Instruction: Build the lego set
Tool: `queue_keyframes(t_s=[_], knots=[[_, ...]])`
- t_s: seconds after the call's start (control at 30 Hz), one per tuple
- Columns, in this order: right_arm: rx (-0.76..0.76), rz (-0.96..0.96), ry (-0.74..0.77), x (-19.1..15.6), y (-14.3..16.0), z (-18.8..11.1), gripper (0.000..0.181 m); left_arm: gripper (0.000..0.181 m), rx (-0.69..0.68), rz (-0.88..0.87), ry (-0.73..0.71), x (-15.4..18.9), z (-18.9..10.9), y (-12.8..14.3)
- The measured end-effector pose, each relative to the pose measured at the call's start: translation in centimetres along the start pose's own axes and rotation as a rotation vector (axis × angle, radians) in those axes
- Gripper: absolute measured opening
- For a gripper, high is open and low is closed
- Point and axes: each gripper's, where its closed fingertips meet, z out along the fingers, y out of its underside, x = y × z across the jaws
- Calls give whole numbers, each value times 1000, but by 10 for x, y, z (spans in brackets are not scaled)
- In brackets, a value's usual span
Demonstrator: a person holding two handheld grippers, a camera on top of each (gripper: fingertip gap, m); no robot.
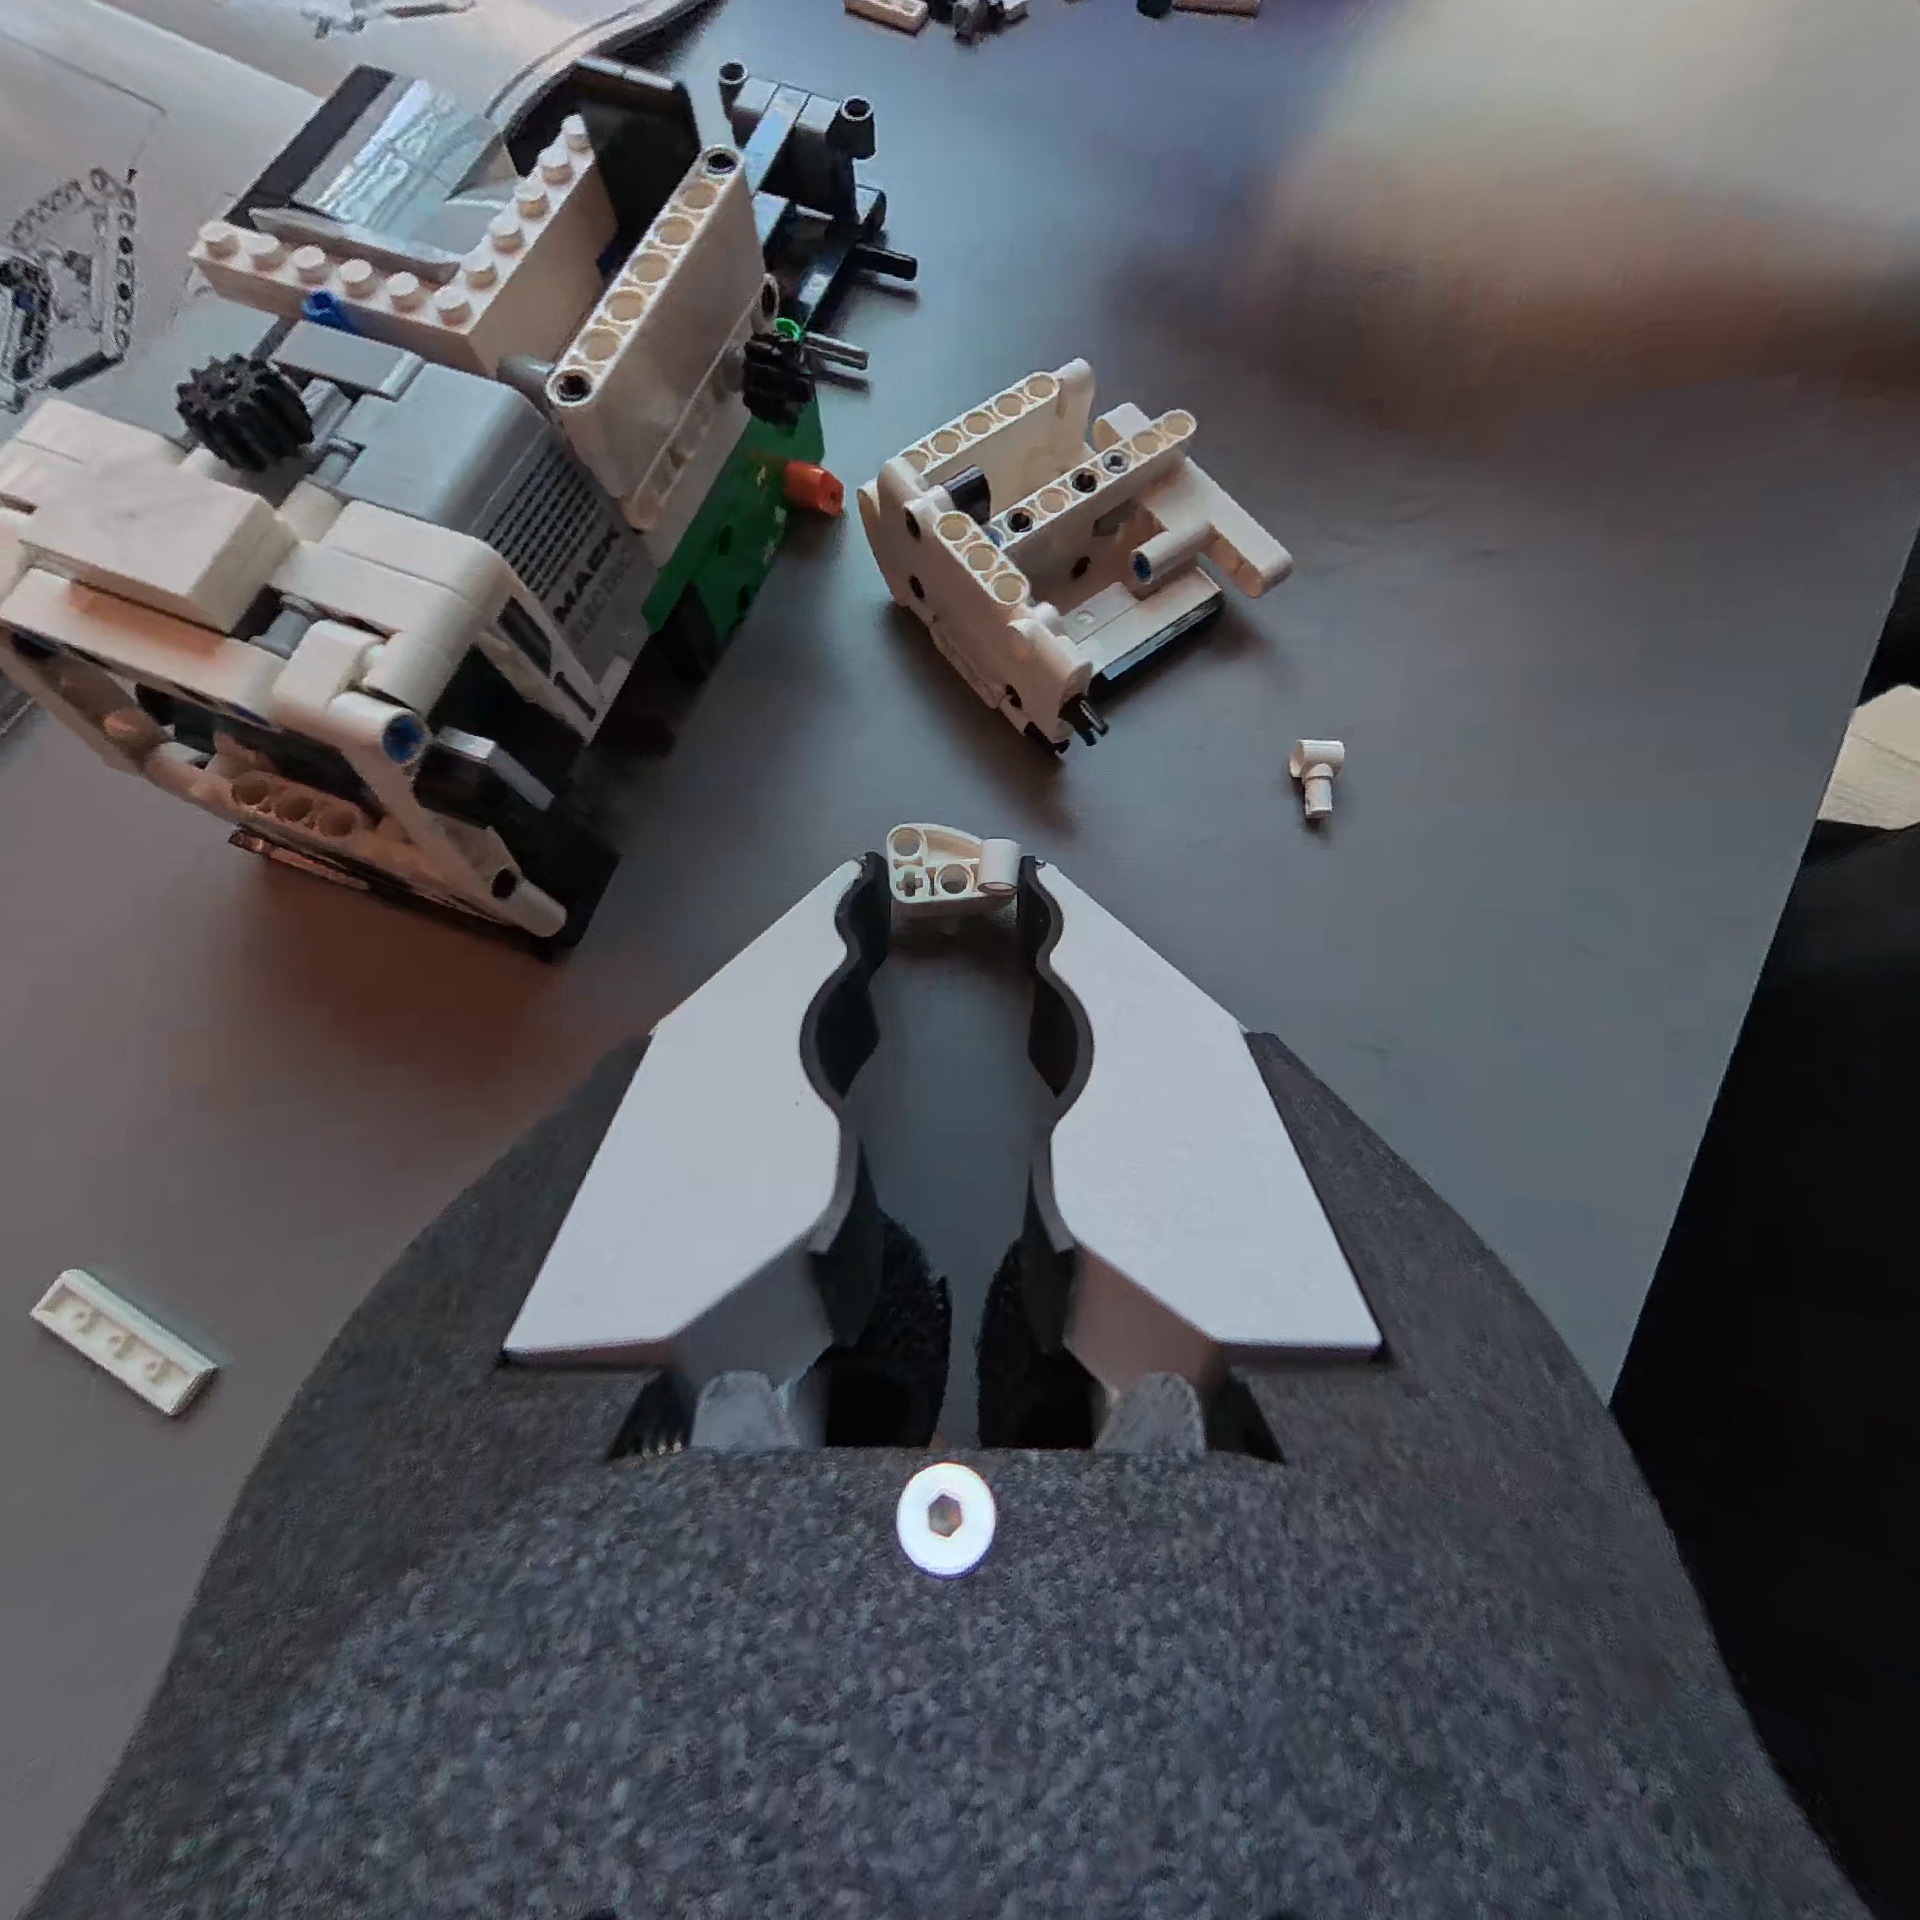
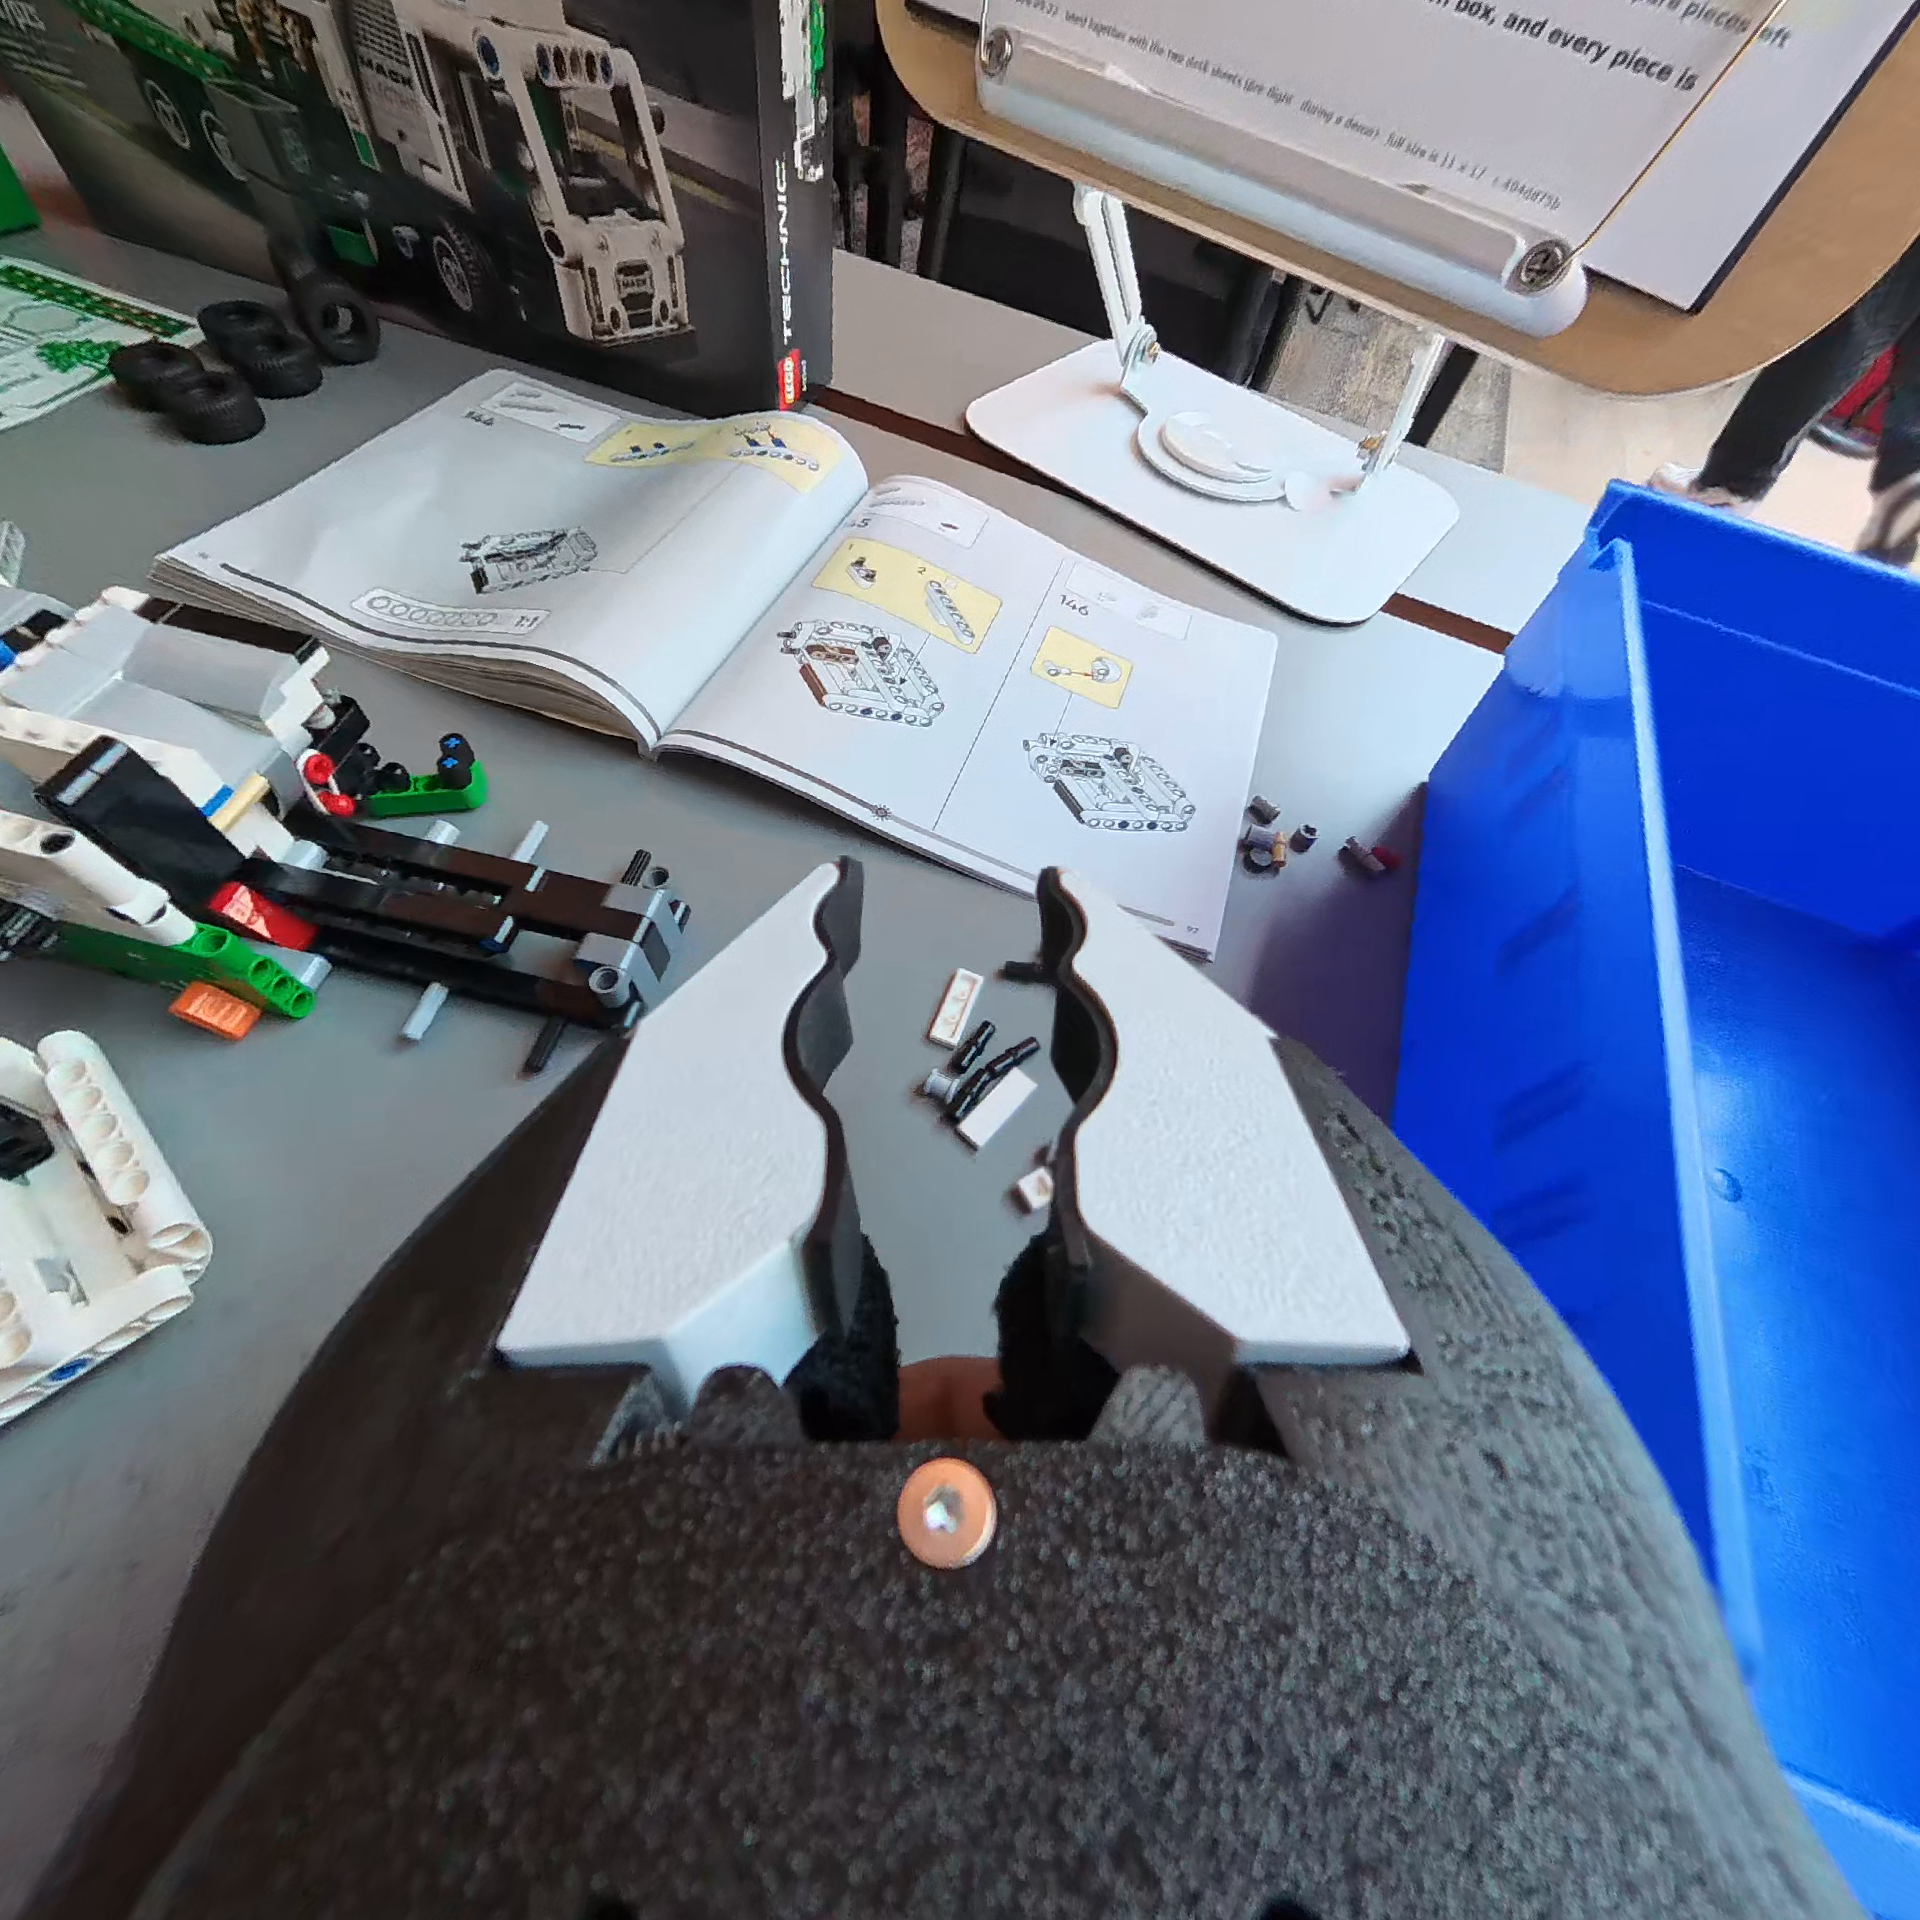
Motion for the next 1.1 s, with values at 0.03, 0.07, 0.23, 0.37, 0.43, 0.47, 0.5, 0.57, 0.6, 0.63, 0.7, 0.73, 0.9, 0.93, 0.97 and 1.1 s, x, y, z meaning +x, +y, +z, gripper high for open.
queue_keyframes(t_s=[0.03,0.07,0.23,0.37,0.43,0.47,0.5,0.57,0.6,0.63,0.7,0.73,0.9,0.93,0.97,1.1], knots=[[-7,-10,3,1,1,-2,34,23,10,17,-4,1,-1,-1],[-12,-15,6,1,3,-4,34,23,18,32,-8,2,-2,-2],[-7,7,-37,-12,7,-24,34,23,50,97,-53,4,-6,-6],[32,7,-135,-46,2,-49,29,23,73,128,-85,6,-10,-7],[25,6,-292,-84,4,-60,28,23,97,160,-109,9,-15,-8],[11,-4,-357,-101,8,-64,28,23,105,190,-122,11,-17,-9],[7,-16,-406,-116,10,-67,28,23,114,221,-142,14,-21,-9],[4,-34,-491,-142,15,-72,27,23,143,279,-166,23,-29,-13],[-5,-41,-514,-151,17,-73,27,23,167,299,-175,28,-33,-16],[-13,-55,-530,-160,19,-73,27,23,186,308,-178,32,-37,-19],[-23,-95,-537,-171,24,-74,27,23,211,306,-191,37,-43,-24],[-28,-113,-527,-173,26,-73,27,23,223,300,-198,37,-45,-27],[-58,-104,-552,-181,42,-70,27,23,248,263,-207,37,-45,-37],[-60,-89,-570,-183,42,-70,27,23,245,258,-204,37,-43,-39],[-57,-74,-585,-185,41,-71,27,23,242,255,-203,36,-40,-41],[-29,-13,-665,-192,32,-77,26,23,256,285,-208,36,-34,-60]])
